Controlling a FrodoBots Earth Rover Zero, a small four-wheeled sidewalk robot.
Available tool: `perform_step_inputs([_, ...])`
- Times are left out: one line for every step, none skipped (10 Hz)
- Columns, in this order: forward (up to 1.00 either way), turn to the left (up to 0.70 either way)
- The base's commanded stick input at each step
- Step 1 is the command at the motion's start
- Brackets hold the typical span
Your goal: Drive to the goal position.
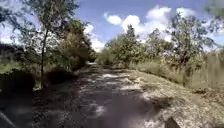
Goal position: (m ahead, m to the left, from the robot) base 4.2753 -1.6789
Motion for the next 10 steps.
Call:
perform_step_inputs([0.85,0.00])
perform_step_inputs([0.85,0.00])
perform_step_inputs([0.85,0.00])
perform_step_inputs([0.85,0.00])
perform_step_inputs([0.85,0.00])
perform_step_inputs([0.85,0.00])
perform_step_inputs([0.85,0.00])
perform_step_inputs([0.85,0.00])
perform_step_inputs([0.85,0.00])
perform_step_inputs([0.85,0.00])
